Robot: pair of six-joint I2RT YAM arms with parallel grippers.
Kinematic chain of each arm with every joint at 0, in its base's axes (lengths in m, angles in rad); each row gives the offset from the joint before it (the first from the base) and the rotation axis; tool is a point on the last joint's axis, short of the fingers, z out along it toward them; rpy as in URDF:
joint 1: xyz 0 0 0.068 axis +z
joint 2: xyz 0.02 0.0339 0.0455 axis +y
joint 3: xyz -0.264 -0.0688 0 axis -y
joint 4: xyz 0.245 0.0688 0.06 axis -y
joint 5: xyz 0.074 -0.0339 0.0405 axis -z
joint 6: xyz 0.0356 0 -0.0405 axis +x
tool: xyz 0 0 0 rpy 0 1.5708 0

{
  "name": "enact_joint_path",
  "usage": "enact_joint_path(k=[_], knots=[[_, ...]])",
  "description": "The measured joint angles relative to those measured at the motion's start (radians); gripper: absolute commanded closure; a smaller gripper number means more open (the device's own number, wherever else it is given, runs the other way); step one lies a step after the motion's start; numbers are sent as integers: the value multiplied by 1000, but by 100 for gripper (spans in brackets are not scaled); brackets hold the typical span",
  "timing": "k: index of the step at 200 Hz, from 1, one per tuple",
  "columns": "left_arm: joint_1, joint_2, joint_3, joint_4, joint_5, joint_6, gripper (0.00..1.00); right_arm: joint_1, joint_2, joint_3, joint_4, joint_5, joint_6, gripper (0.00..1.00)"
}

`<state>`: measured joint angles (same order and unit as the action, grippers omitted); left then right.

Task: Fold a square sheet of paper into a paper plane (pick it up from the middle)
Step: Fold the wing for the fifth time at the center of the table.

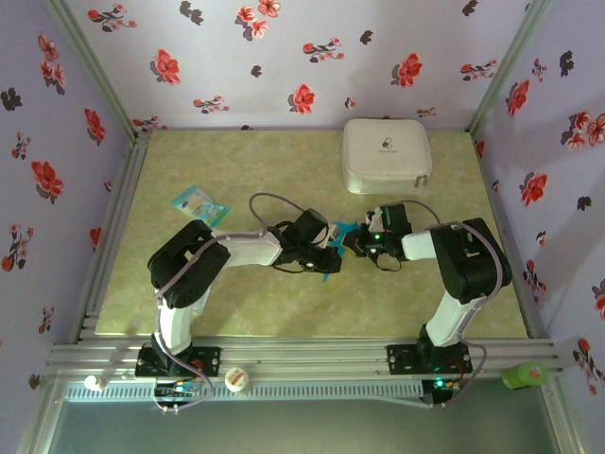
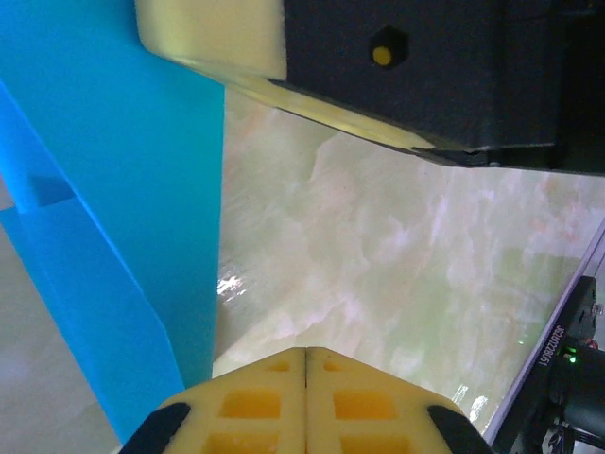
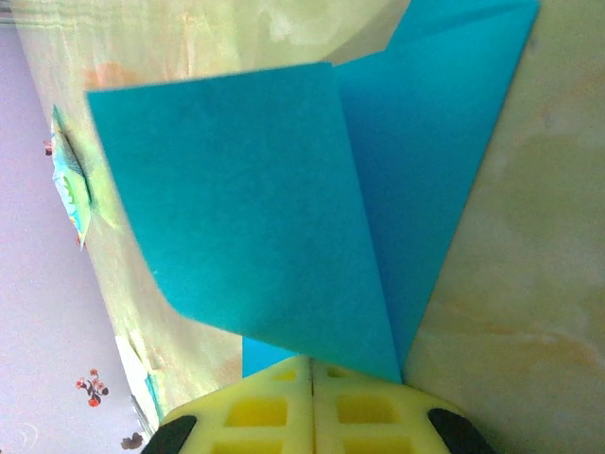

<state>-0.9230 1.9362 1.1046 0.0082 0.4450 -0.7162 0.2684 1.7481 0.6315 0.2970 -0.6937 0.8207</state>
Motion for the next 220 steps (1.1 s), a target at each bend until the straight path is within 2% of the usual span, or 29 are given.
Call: enact_joint_path(k=[170, 220], knots=[[0, 0, -62, 40, -45, 12, 93, 0, 0, 2, -7, 0, -3, 93], [3, -16, -127, 143, -45, -26, 95, 0, -2, 3, -11, 2, -8, 91]])
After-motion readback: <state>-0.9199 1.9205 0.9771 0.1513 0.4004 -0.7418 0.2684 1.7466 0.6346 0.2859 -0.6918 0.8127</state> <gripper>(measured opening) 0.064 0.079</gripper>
